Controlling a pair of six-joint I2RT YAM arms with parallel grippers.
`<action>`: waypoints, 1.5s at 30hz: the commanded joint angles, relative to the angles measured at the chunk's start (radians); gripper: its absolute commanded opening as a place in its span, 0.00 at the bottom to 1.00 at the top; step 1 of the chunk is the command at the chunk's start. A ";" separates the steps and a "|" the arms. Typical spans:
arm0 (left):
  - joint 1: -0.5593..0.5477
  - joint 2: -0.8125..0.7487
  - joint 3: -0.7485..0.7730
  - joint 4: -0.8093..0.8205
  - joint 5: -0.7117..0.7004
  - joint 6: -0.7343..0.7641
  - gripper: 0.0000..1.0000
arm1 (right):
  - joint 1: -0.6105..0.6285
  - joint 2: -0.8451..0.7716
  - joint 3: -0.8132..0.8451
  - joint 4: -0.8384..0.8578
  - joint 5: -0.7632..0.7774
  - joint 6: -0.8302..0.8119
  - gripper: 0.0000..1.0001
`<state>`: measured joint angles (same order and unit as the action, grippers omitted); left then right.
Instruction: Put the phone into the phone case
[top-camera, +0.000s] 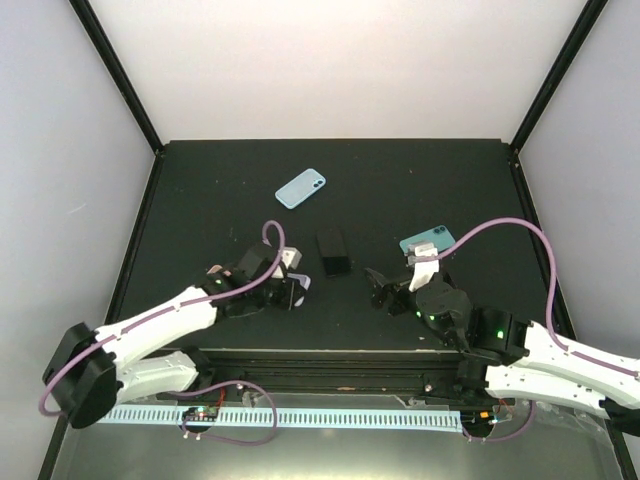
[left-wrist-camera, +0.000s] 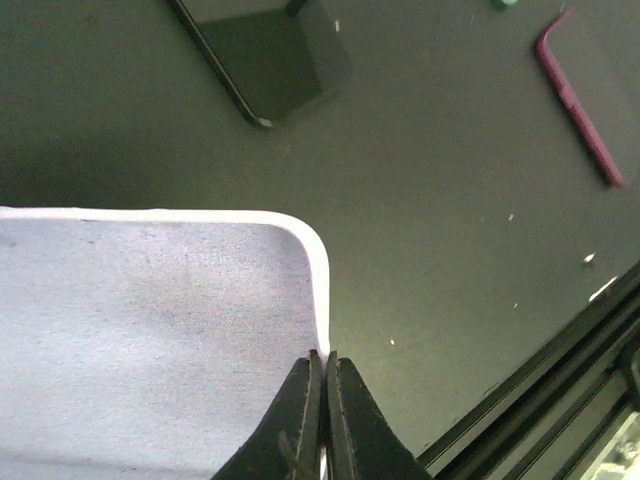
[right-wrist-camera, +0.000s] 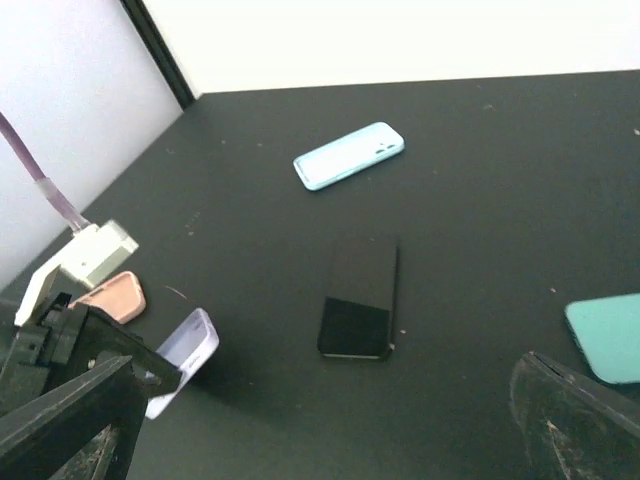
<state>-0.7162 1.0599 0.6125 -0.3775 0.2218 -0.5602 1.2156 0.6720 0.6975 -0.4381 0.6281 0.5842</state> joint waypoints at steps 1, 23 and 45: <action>-0.093 0.094 -0.002 0.106 -0.085 -0.046 0.02 | -0.001 -0.030 0.021 -0.085 0.061 0.055 1.00; -0.054 -0.113 -0.125 -0.025 -0.361 -0.266 0.93 | -0.268 0.240 0.043 0.027 -0.317 -0.008 0.93; 0.077 -0.123 -0.303 0.146 -0.301 -0.277 0.90 | -0.351 0.967 0.344 0.155 -0.414 -0.038 0.65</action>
<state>-0.6479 0.9253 0.3161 -0.3267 -0.1207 -0.8524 0.8814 1.5585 0.9638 -0.2985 0.2241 0.5560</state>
